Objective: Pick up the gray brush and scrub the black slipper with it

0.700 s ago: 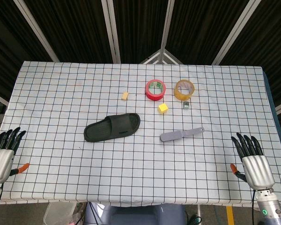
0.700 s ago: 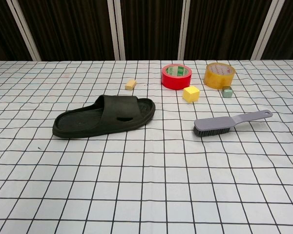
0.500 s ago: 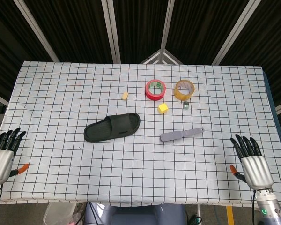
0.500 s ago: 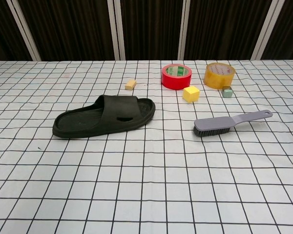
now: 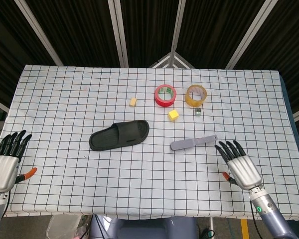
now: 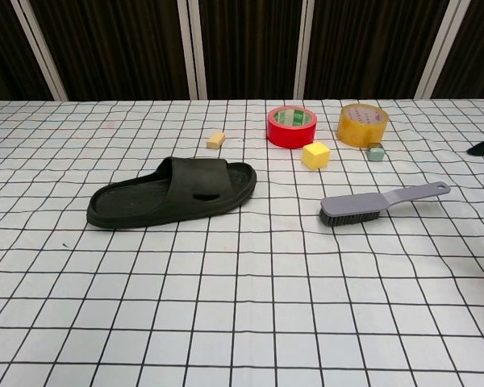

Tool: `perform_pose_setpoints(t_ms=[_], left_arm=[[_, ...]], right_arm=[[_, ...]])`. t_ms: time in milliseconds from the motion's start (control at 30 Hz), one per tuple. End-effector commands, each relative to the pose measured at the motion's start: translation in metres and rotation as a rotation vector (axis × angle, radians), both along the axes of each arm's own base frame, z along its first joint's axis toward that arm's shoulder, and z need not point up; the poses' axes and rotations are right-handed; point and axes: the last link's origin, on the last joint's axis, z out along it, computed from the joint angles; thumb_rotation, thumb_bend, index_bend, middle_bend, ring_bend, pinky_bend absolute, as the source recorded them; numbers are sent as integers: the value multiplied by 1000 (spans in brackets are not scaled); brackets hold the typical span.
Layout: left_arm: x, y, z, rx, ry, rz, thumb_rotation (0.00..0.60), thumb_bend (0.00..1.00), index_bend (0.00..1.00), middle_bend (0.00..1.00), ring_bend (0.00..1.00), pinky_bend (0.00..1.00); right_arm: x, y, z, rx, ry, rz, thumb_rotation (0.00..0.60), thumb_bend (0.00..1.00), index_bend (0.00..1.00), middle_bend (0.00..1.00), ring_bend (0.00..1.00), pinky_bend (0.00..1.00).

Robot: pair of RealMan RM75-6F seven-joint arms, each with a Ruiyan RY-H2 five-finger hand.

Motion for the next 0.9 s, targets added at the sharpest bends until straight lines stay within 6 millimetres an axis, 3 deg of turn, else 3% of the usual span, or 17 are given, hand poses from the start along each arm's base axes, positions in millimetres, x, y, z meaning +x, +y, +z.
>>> perform_pose_setpoints(t_ms=[33,433,900], left_arm=[[0,1,0,11,-7,-7,600,67,0,0,0,68],[-8,3,0,3,25,54,600,68,0,0,0,68],[-9,6,1,7,28,68,600,74,0,0,0,68]], right_arm=[[15,-29,-29,77,50,25,600,345,64,96,0,0],[34,-77,-56,129,94,37,600,346,174,140,34,0],[55,-93,-65,155,127,85,600,434,189,148,43,0]])
